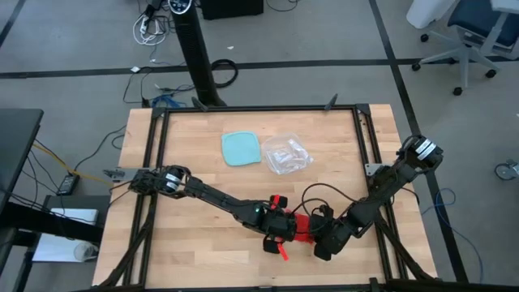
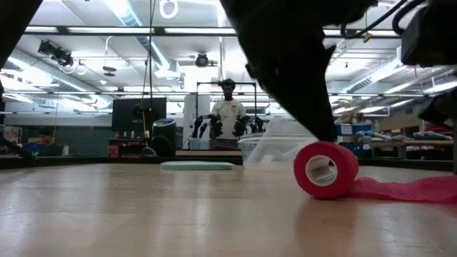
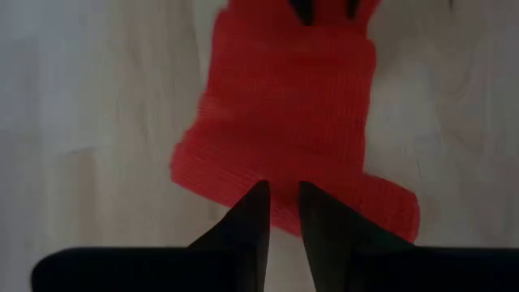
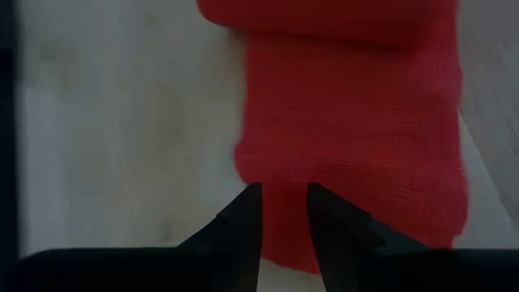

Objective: Roll bandage
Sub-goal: Roll the red bandage

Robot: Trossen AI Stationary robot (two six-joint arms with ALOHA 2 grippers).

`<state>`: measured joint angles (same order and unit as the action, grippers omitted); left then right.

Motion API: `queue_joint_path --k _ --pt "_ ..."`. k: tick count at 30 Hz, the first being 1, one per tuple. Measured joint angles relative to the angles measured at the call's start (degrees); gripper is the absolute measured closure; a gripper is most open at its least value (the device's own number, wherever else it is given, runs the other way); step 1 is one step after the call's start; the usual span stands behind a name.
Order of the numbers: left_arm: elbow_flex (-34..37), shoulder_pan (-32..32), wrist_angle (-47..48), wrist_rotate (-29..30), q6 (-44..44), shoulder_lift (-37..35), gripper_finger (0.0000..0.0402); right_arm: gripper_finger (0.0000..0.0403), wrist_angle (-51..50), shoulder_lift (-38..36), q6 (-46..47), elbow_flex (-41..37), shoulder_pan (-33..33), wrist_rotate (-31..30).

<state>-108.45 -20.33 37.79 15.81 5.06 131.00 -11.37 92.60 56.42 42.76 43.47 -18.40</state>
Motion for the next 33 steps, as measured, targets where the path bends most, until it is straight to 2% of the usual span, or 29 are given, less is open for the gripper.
queue_joint_path --k 9,26,33 --pt "6.77 0.45 -11.87 -1.32 1.22 -0.57 0.033 0.0304 2.7 3.47 4.36 0.28 0.17 6.06" --pt "7.17 0.48 -13.14 -1.06 -1.14 -0.33 0.033 0.0304 1.06 2.14 6.73 0.1 2.62 14.88" --pt "7.22 0.92 -13.53 -0.22 -1.79 -0.28 0.033 0.0304 1.54 2.16 7.56 0.07 2.7 15.92"
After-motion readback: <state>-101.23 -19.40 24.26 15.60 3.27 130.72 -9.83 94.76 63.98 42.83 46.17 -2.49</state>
